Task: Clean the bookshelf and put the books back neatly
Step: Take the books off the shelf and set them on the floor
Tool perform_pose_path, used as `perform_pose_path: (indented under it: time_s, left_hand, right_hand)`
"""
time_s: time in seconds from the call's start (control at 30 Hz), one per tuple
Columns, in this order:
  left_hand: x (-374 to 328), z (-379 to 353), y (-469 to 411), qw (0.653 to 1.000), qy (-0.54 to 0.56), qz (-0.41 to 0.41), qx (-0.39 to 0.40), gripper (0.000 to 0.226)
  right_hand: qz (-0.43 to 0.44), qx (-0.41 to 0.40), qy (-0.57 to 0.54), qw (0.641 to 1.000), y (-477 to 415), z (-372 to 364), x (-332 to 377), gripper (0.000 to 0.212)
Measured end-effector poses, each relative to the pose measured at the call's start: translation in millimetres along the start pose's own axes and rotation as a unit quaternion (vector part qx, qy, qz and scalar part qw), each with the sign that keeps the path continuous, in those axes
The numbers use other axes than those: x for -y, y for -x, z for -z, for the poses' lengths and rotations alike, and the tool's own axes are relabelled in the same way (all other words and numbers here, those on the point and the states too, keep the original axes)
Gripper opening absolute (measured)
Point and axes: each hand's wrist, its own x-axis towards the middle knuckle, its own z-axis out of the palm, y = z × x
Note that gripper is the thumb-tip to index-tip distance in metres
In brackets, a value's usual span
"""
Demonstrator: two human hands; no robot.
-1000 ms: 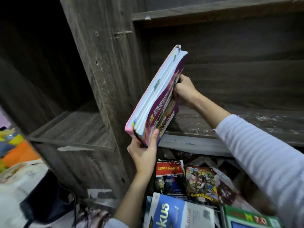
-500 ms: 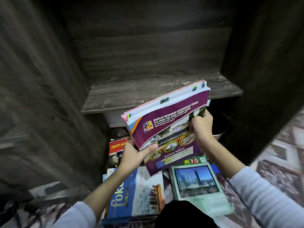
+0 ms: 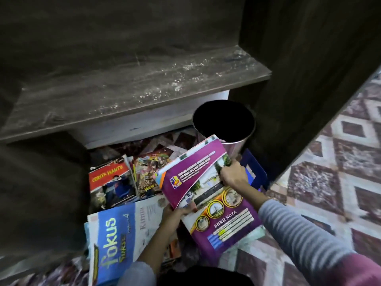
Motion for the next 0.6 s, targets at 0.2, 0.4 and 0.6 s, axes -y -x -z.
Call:
perform_pose_path:
  time_s: [0.2, 0.4, 0.6]
  left_hand:
    - [24, -9, -42, 0.995, 0.041, 0.094, 0.002, 0.021]
    - [60, -12, -96, 0.983, 0.087, 0.101, -0.128, 0.058]
    - [46, -23, -98, 0.976, 0.101, 0.116, -0.152, 0.036]
  right_hand:
    - [-0.023, 0.048, 0.058, 0.997, -40, -31, -10, 0.043]
    - [-0.019, 0.125, 0.116, 0.985, -77, -60, -26, 0.047]
    - [-0.001, 0.141, 0.117, 0.983, -83, -68, -37, 0.064]
